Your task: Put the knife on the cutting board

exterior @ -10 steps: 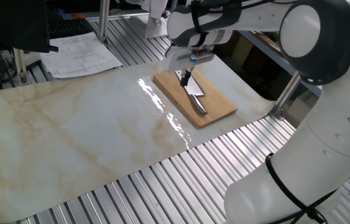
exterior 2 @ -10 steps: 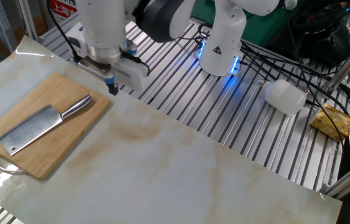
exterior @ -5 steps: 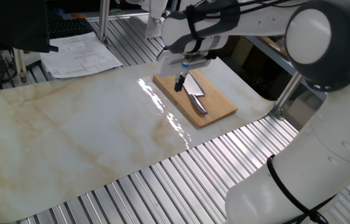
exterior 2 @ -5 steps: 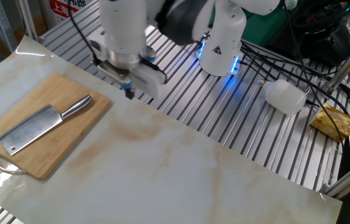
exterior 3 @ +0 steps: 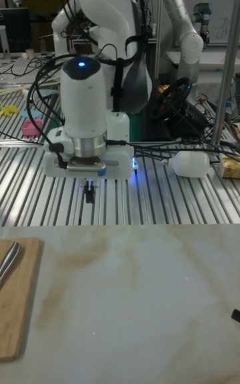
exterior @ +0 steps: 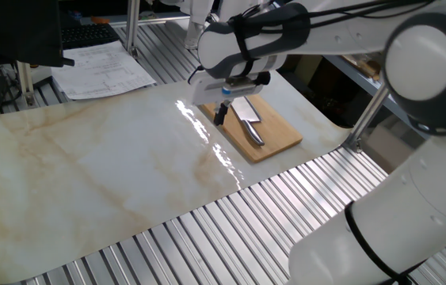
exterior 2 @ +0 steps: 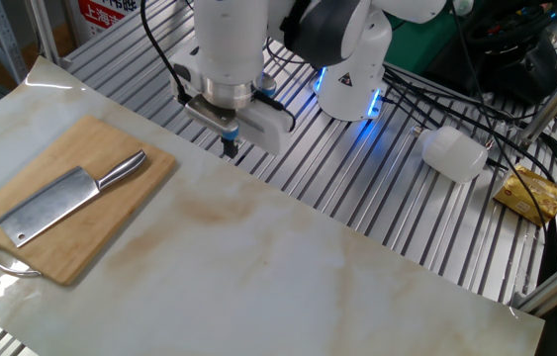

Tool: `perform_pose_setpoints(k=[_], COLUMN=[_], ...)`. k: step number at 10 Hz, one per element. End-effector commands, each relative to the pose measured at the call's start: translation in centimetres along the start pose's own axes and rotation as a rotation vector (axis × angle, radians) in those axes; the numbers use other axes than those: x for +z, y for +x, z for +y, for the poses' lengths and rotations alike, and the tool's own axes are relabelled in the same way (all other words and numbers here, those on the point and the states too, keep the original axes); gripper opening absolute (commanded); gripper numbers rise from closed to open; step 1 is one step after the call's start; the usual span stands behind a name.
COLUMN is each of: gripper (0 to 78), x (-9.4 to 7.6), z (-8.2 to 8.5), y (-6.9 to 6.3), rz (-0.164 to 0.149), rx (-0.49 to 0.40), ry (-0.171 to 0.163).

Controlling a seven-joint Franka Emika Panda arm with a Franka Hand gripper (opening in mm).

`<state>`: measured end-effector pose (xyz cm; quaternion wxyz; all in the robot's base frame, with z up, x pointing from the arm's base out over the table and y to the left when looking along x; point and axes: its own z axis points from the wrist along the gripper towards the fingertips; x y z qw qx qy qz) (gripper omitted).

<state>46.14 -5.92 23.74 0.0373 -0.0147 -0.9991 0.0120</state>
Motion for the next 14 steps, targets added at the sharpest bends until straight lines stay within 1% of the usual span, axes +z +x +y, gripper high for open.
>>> perform_pose_setpoints(k=[1,3,4,5,7,8,9,14], gripper=[1.2,1.2,1.2,1.2,1.2,1.2,1.2,1.2], x=[-0.2,-0.4,-0.6,-1.1,-2.5,-3.8,-4.2,-4.4], z=[0.0,-0.1,-0.2,-0.3,-0.2,-0.1,-0.2,-0.3], y=[0.0,-0.4,-0.7,-1.1,-1.1,-1.1,-1.1,-1.1], rz=[-0.007,-0.007,-0.015,-0.032,-0.031,-0.031,-0.036,-0.039], rx=[0.006,0.02,0.025,0.031,0.04,0.045,0.039,0.028], ry=[-0.024,-0.025,-0.03,-0.044,-0.049,-0.048,-0.049,-0.045])
